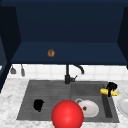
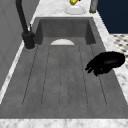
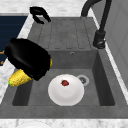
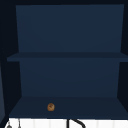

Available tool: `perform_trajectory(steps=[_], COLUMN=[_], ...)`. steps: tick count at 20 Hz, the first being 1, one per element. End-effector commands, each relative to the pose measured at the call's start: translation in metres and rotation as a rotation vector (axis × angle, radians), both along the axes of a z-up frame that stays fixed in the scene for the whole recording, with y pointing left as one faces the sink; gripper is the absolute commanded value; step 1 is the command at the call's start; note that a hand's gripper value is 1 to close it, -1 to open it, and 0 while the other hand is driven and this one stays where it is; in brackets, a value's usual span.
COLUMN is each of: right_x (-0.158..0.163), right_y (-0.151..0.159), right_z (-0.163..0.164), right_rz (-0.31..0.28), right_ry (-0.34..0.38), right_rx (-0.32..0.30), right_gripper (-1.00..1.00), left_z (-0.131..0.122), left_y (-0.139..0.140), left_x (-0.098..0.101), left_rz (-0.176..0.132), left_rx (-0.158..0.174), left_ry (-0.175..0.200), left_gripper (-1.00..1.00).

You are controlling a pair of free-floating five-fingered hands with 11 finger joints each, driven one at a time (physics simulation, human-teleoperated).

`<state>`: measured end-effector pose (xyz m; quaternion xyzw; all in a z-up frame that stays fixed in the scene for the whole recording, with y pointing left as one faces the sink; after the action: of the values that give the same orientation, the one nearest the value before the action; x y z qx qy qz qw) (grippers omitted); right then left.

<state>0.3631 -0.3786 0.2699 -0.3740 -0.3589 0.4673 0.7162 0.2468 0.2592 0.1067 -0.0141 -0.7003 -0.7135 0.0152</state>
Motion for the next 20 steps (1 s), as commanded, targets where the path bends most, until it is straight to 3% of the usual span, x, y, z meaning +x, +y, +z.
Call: perform_trajectory(steps=[1, 12, 20], right_x=[-0.005, -0.009, -0.010], right_y=[-0.025, -0.103, -0.154], right_z=[0.008, -0.008, -0.052], right_rz=[0.015, 0.028, 0.062], right_ry=[0.000, 0.016, 0.013], right_rx=[0.000, 0.002, -0.002], right_gripper=[1.00, 1.00, 1.00], left_z=[0.000, 0.000, 0.000], left_y=[0.000, 0.000, 0.000], left_x=[0.000, 0.000, 0.000], left_rz=[0.000, 0.000, 0.000], left_rx=[0.000, 0.000, 0.000], left_ry=[0.000, 0.000, 0.000], left_gripper=[0.00, 0.00, 0.00])
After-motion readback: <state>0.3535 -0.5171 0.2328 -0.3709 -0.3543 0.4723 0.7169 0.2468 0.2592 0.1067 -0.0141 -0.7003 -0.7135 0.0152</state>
